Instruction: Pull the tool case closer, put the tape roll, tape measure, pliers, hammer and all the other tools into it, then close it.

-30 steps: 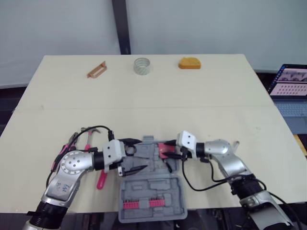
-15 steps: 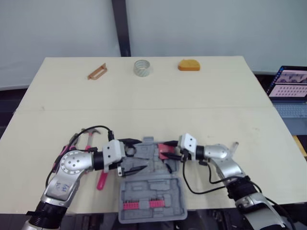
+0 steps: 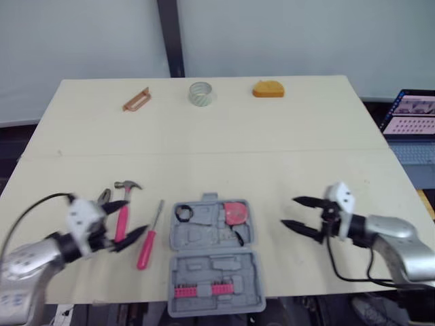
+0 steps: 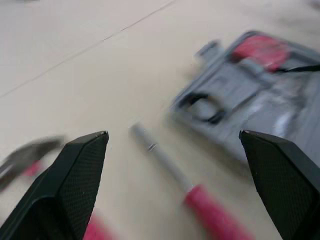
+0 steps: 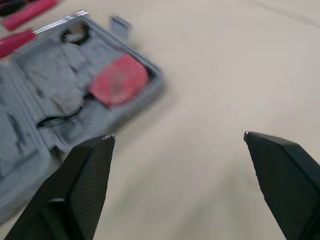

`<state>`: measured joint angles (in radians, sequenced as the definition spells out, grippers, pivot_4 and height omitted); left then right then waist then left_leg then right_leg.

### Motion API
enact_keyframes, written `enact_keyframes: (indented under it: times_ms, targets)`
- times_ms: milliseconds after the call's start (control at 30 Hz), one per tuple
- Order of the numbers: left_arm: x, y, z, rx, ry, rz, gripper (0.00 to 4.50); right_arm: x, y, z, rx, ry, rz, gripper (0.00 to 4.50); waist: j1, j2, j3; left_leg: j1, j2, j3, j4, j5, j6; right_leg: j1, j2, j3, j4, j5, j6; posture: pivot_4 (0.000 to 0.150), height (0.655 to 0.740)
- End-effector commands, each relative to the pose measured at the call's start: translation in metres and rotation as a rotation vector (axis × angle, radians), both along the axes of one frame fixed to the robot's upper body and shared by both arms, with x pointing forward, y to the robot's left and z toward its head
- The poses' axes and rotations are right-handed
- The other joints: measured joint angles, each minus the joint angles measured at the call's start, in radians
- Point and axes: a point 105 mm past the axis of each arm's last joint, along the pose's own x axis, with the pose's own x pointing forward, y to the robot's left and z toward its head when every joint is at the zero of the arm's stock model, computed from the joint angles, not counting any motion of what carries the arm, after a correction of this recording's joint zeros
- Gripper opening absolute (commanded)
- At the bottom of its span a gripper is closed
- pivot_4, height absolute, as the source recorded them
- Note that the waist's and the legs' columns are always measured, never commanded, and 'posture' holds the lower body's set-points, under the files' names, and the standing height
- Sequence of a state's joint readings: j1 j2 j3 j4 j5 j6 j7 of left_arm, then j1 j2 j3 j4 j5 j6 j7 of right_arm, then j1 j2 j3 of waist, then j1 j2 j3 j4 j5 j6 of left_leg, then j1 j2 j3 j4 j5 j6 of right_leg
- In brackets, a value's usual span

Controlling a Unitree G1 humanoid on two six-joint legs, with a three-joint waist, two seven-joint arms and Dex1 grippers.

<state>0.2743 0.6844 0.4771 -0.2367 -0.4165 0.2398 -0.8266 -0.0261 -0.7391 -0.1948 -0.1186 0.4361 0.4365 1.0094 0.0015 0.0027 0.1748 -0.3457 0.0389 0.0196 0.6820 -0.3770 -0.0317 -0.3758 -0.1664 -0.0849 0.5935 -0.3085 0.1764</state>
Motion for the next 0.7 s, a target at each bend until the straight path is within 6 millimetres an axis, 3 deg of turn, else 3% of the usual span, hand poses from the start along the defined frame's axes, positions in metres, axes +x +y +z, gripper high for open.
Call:
enact_keyframes:
  times_ms: [33,67,200,400,533,700]
  targets:
    - [-0.013,0.049,0.018,0.007,-0.072,0.213,4.50,-0.003,-0.041,0.018,0.006,-0.049,-0.168,4.44,0.000,-0.001,0.000,0.000,0.000,0.000,0.000,0.000,0.000,0.000,0.000,0.000,0.000,0.000,0.000,0.150,0.7400]
    - [-0.020,0.067,0.019,0.009,-0.079,0.286,4.50,-0.006,-0.057,0.016,-0.017,-0.045,-0.222,4.44,0.000,-0.001,0.000,0.000,0.000,0.000,0.000,0.000,0.000,0.000,0.000,0.000,0.000,0.000,0.000,0.150,0.7400]
    - [-0.043,0.111,0.016,0.035,-0.066,0.454,4.50,-0.014,-0.093,0.007,-0.049,-0.032,-0.365,4.44,-0.002,-0.001,0.000,0.001,0.000,0.001,-0.001,-0.001,0.000,0.000,0.000,0.000,-0.001,0.000,0.000,0.150,0.7400]
    - [-0.070,0.157,-0.001,0.031,-0.035,0.655,4.50,-0.024,-0.126,-0.013,-0.048,0.008,-0.501,4.44,-0.004,-0.001,0.001,0.002,0.000,0.003,-0.001,-0.001,0.001,0.000,0.000,0.002,-0.001,0.000,-0.001,0.150,0.7400]
    - [-0.077,0.167,-0.005,0.034,-0.032,0.691,4.50,-0.028,-0.139,-0.021,-0.055,0.018,-0.542,4.44,-0.004,-0.002,0.001,0.002,0.000,0.004,-0.002,-0.001,0.001,-0.001,0.000,0.002,-0.001,0.000,-0.001,0.150,0.7400]
    - [-0.074,0.166,-0.010,0.040,-0.029,0.686,4.50,-0.026,-0.141,-0.019,-0.055,0.009,-0.535,4.44,-0.005,-0.002,0.000,0.003,0.001,0.005,-0.002,-0.001,0.001,-0.001,0.000,0.002,0.000,0.001,-0.001,0.150,0.7400]
